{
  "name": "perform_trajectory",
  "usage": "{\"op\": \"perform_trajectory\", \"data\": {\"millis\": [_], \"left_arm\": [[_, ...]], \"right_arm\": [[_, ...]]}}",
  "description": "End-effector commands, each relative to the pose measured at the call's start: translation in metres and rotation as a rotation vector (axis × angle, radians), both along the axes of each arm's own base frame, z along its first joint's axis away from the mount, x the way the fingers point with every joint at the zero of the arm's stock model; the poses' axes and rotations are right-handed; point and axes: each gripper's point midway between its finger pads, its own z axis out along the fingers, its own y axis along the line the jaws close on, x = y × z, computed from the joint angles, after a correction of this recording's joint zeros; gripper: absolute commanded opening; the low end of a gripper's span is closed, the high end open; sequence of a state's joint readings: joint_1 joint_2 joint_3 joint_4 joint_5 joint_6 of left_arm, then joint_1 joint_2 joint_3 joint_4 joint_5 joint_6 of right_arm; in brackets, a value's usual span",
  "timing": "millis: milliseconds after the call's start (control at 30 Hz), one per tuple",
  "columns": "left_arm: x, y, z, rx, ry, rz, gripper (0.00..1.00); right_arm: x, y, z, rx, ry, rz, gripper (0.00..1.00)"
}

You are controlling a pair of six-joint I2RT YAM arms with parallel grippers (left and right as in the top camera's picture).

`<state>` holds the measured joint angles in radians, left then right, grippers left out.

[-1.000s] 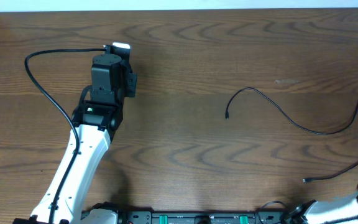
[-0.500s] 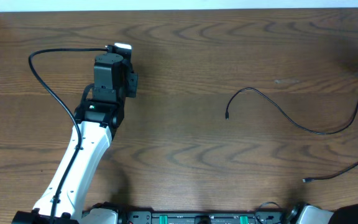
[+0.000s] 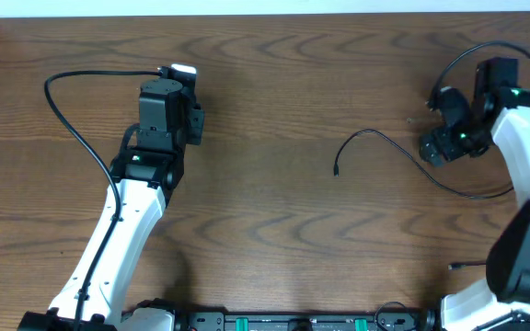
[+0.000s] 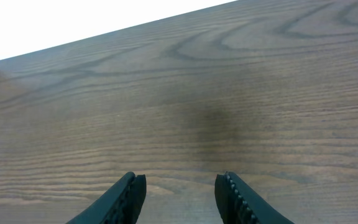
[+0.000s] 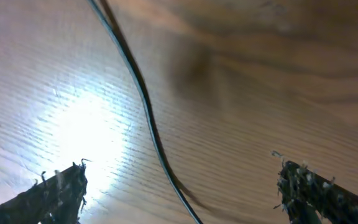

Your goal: Untangle cables

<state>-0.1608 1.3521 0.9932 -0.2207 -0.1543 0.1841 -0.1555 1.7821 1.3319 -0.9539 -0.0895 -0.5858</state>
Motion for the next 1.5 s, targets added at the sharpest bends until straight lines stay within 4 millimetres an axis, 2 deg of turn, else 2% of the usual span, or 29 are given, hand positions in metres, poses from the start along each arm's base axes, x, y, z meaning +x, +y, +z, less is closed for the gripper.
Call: {"op": "perform_trajectory", "data": {"millis": [0, 67, 200, 400, 533, 633, 733, 1100, 1267, 1333, 1433, 1467], "left_arm": [[0.002, -0.001, 0.000, 0.000, 0.001, -0.013, 0.42], [0.002, -0.001, 0.000, 0.000, 0.002, -0.013, 0.42], [0.002, -0.001, 0.000, 0.000, 0.001, -0.013, 0.43], [0.002, -0.001, 0.000, -0.001, 0.001, -0.013, 0.42], [0.002, -0.001, 0.000, -0.001, 0.001, -0.013, 0.43], [0.002, -0.001, 0.000, -0.001, 0.002, -0.013, 0.42], [0.002, -0.001, 0.000, -0.001, 0.001, -0.013, 0.43], [0.002, -0.001, 0.000, -0.001, 0.001, -0.013, 0.42], [0.002, -0.001, 0.000, -0.001, 0.001, -0.013, 0.42], [0.002, -0.001, 0.000, -0.001, 0.001, -0.013, 0.42], [0.002, -0.001, 0.000, -0.001, 0.002, -0.013, 0.42], [0.002, -0.001, 0.000, -0.001, 0.002, -0.013, 0.42]], "right_arm": [[-0.007, 0.011, -0.011, 0.019, 0.048, 0.102, 0.99], [-0.014, 0.019, -0.017, 0.045, 0.080, 0.168, 0.99], [-0.018, 0.037, -0.015, 0.121, 0.080, 0.258, 0.99], [-0.017, 0.058, -0.011, 0.237, 0.036, 0.339, 0.99], [-0.016, 0.052, -0.018, 0.197, 0.034, 0.336, 0.99], [-0.019, 0.049, -0.032, 0.177, 0.034, 0.335, 0.96], [-0.022, 0.047, -0.047, 0.160, 0.026, 0.326, 0.99], [-0.013, 0.038, -0.081, 0.133, -0.088, 0.269, 0.98], [-0.016, 0.029, -0.094, 0.124, -0.120, 0.243, 0.86], [-0.018, 0.026, -0.099, 0.120, -0.129, 0.234, 0.73], [-0.020, 0.021, -0.106, 0.114, -0.149, 0.219, 0.44], [-0.021, 0.020, -0.107, 0.113, -0.151, 0.215, 0.25]]}}
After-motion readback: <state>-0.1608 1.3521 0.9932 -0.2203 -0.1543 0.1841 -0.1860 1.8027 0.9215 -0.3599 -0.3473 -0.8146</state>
